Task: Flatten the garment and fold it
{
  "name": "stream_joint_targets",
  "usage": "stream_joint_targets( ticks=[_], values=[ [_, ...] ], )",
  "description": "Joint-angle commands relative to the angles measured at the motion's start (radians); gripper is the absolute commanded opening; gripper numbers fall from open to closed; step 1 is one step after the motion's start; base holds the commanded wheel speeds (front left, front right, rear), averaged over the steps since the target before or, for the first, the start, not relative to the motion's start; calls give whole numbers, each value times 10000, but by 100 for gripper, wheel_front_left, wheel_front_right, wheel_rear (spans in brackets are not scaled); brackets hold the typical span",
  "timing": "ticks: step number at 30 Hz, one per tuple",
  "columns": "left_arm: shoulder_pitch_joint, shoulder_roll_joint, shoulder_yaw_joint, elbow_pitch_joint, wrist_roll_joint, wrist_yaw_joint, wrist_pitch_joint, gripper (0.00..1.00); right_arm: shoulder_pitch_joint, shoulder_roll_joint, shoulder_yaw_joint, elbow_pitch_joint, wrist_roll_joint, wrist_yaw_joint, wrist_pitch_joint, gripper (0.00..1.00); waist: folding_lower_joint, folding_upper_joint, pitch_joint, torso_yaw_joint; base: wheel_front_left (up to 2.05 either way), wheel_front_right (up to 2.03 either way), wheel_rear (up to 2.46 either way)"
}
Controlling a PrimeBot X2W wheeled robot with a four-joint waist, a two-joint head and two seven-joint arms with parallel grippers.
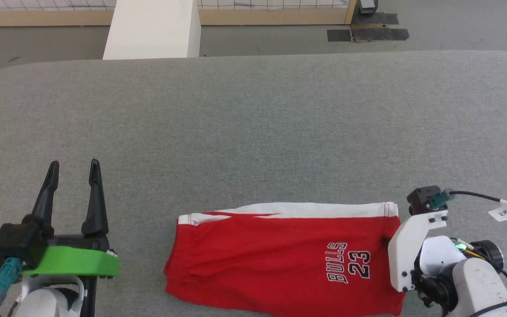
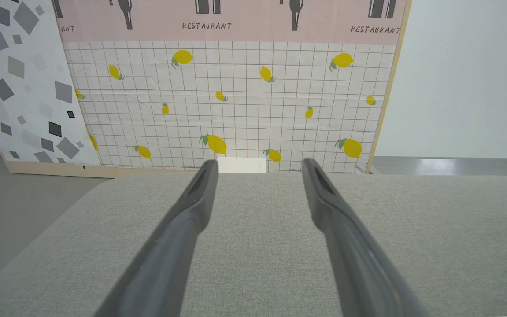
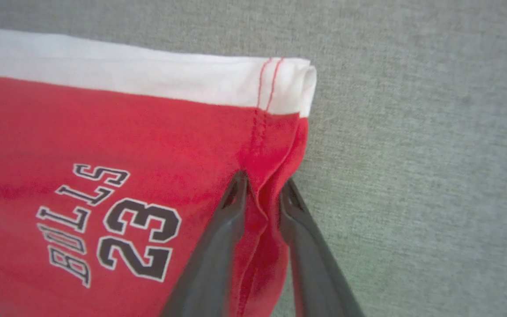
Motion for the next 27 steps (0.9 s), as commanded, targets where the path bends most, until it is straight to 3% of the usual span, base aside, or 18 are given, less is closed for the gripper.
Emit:
stream_joint_targets(
  ticks=[1, 16, 20, 27],
  values=[
    [86, -88, 81, 43, 91, -104, -74, 100, -14, -44, -47, 239, 112, -13, -60, 0, 0, -1, -27, 0, 0, 0, 0],
    [195, -809, 583, 241, 555, -737, -75, 100, -267, -1680, -2327, 152, -239, -13, 556, 0, 0, -1, -143, 29, 0, 0, 0],
    [214, -1002, 688, 253, 661, -891, -75, 100, -107, -1665, -2104, -647, -312, -13, 1128, 0, 0, -1, -260, 72, 0, 0, 0],
    [389, -1267, 875, 288, 805, -1068, -76, 100, 690, -1798, -865, -3307, 321, -13, 3465, 0, 0, -1, -430, 70, 0, 0, 0]
  ],
)
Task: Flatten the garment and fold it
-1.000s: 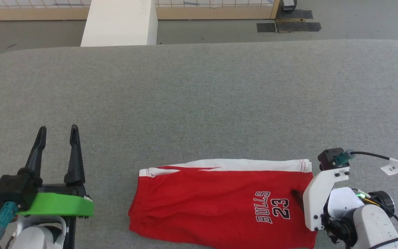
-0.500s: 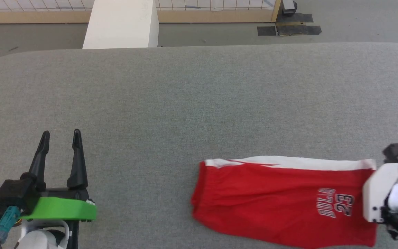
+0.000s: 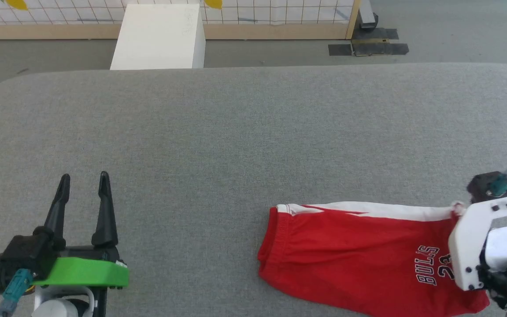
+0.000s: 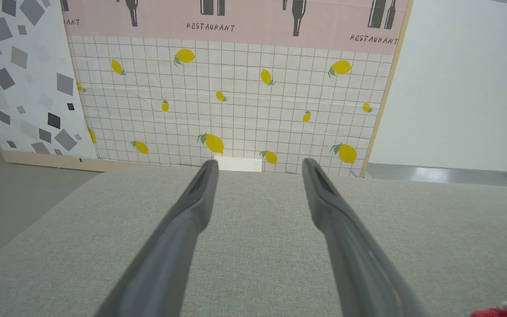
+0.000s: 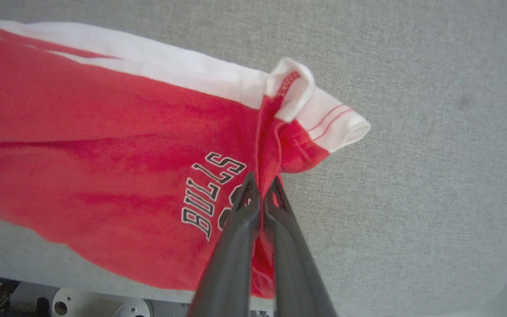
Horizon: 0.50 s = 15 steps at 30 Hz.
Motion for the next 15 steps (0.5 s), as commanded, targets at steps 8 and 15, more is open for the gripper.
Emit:
stream_joint_targets(
  ticks=[8, 15],
  values=[
    [156, -300, 112, 136, 245, -258, -76, 100, 58, 330, 1753, -1441, 904, -17, 738, 0, 0, 0, -150, 74, 0, 0, 0],
    [128, -406, 104, 232, 320, -432, -76, 100, -738, 1058, 3199, -514, 1235, -17, -12, 0, 0, 0, -134, 351, 0, 0, 0]
  ],
)
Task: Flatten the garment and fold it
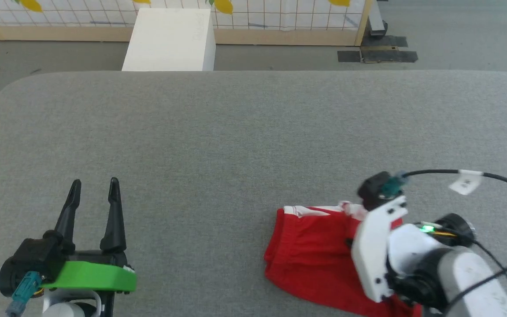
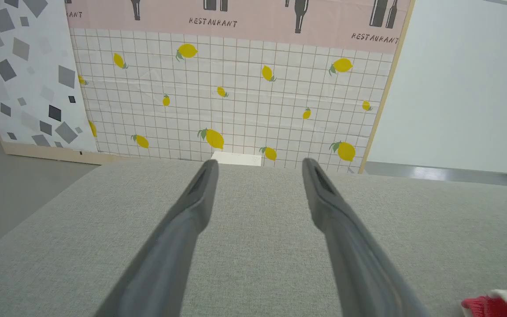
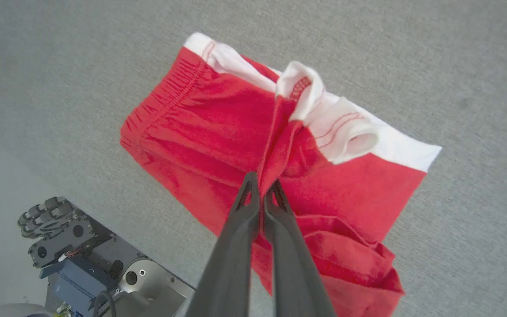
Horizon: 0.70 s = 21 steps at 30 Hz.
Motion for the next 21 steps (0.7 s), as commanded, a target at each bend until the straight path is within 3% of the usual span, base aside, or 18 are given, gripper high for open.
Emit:
stream_joint_targets(
  ticks=[1, 8, 15, 16, 21],
  values=[
    [26, -49, -5, 45, 145, -70, -76, 100, -301, 144, 242, 252, 157, -15, -173, 0, 0, 0, 38, 139, 0, 0, 0],
    [-5, -66, 18, 128, 196, -193, -76, 100, -1129, 608, 1413, 1422, 461, -15, -865, 0, 0, 0, 153, 479, 0, 0, 0],
    [-45, -133, 44, 210, 230, -264, -76, 100, -1499, 834, 1797, 2533, 361, -15, -1473, 0, 0, 0, 220, 657, 0, 0, 0],
    [-60, -164, 86, 220, 229, -288, -76, 100, -1667, 901, 1973, 2777, 410, -15, -1847, 100, 0, 0, 278, 643, 0, 0, 0],
    [-22, -204, 211, 227, 244, -314, -76, 100, -1851, 957, 2405, 2618, 1237, -15, -2243, 100, 0, 0, 252, 417, 0, 0, 0]
  ],
)
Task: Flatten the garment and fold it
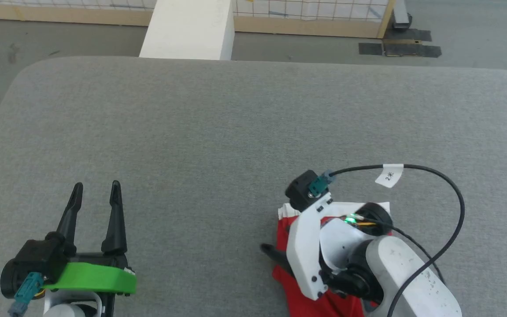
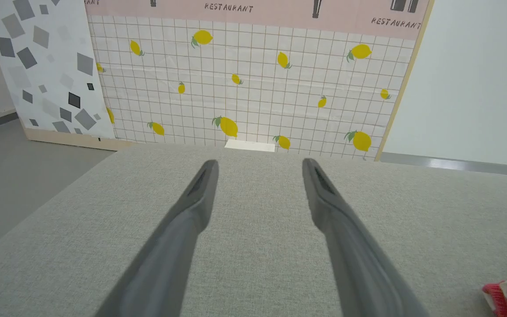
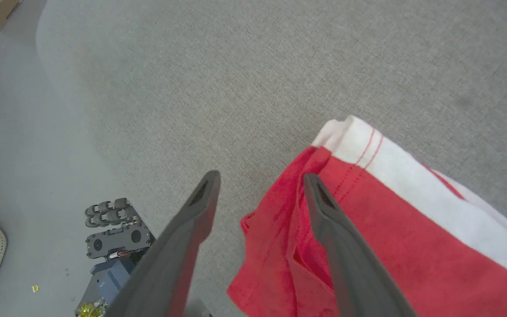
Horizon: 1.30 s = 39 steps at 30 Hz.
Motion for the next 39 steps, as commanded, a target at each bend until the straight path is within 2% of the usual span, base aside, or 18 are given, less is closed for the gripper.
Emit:
stream_joint_targets(
  ticks=[1, 4, 7, 11, 13, 15, 18, 24, 33, 34, 36, 37, 39],
  values=[
    [-12, -50, 51, 3, 34, -38, -72, 100, -189, 21, 96, -183, 345, -15, -142, 100, 0, 0, -37, -150, 0, 0, 0],
    [-6, -39, 104, -39, 68, -52, -72, 100, -314, 25, 76, -628, 807, -15, -468, 100, 0, 0, -85, -347, 0, 0, 0],
    [-15, -44, 144, -118, 113, -63, -72, 100, -249, 27, -566, -1034, 681, -15, -888, 100, 0, 0, -179, -551, 0, 0, 0],
    [6, -61, 239, -243, 172, -67, -72, 100, 347, -26, -1977, -1336, -379, -15, -1012, 100, 0, 0, -251, -794, 0, 0, 0],
    [22, -90, 246, -283, 198, -71, -72, 100, 831, -266, -2641, -1418, -1109, -15, -852, 100, 0, 0, -267, -843, 0, 0, 0],
    [36, -122, 242, -324, 218, -75, -72, 100, 1353, -460, -3150, -1485, -1787, -15, -670, 100, 0, 0, -253, -872, 0, 0, 0],
    [67, -141, 247, -381, 223, -86, -72, 100, 2076, -391, -3645, -1522, -2154, -15, -501, 100, 0, 0, -173, -886, 0, 0, 0],
    [34, -168, 224, -372, 192, -108, -72, 100, 2725, -126, -3850, -1018, -2154, -15, -760, 100, 0, 0, 21, -749, 0, 0, 0],
    [-15, -128, 209, -281, 188, -131, -72, 100, 2406, 4, -3457, 563, -2065, -15, -1421, 100, 0, 0, 89, -517, 0, 0, 0],
    [-10, -128, 213, -271, 184, -133, -72, 100, 2345, 9, -3461, 734, -2022, -15, -1469, 86, 0, 0, 81, -505, 0, 0, 0],
    [-10, -127, 219, -253, 182, -136, -72, 100, 2213, 15, -3454, 986, -1999, -15, -1568, 9, 0, 0, 73, -494, 0, 0, 0],
    [-7, -126, 224, -243, 183, -137, -72, 100, 2154, 16, -3445, 1082, -1979, -15, -1603, 0, 0, 0, 58, -500, 0, 0, 0],
    [17, -124, 253, -234, 187, -139, -72, 100, 2012, 18, -3362, 1209, -1960, -15, -1651, 0, 0, 0, 25, -546, 0, 0, 0]
  ],
)
